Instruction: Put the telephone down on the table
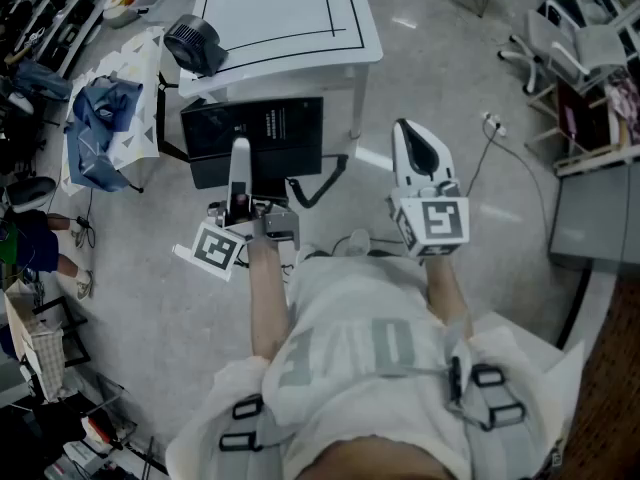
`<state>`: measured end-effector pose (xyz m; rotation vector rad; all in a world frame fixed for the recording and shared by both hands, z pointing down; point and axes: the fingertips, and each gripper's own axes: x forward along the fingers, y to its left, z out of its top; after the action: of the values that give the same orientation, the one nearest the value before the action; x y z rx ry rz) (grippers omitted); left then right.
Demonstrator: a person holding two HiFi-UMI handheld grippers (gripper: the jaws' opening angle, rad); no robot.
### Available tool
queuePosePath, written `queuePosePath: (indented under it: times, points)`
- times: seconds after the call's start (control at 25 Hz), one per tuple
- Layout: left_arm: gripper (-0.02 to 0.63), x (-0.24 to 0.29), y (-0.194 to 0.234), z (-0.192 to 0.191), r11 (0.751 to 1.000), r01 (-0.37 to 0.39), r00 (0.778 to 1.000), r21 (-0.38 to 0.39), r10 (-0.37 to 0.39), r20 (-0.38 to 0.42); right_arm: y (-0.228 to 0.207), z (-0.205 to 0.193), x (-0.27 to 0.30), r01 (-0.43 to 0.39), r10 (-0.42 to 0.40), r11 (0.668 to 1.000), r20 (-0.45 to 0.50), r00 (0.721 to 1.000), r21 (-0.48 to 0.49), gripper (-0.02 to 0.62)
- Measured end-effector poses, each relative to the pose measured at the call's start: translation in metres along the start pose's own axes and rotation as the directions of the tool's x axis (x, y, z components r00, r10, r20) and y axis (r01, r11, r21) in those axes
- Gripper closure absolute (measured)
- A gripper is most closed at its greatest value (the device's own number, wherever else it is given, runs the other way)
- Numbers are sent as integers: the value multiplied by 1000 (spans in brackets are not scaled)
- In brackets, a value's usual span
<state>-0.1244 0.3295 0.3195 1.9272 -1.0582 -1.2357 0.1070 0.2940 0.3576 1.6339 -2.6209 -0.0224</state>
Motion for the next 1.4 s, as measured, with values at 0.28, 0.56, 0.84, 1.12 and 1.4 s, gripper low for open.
queuePosePath:
  times: [0.28,0.56,0.84,1.12,1.4]
  points:
    - [434,10,-5,-2,1000,14,1000,7,-14,1,-9,-2,4,-10,10,1000,-13,1000,4,589]
    - [434,10,-3,-6,1000,13,1000,5,-13,1,-10,-4,3,-37,37,999,5,999,32,589]
    - [434,5,-7,-3,1000,21,1000,-3,-21,3,-6,-9,1,-40,40,996,10,999,82,589]
    - [434,18,-15,-11,1000,25,1000,13,-26,10,-24,-5,2,-43,41,994,16,999,97,589]
    - [434,37,-12,-6,999,35,999,25,-35,19,-34,-6,28,-53,52,990,10,999,128,589]
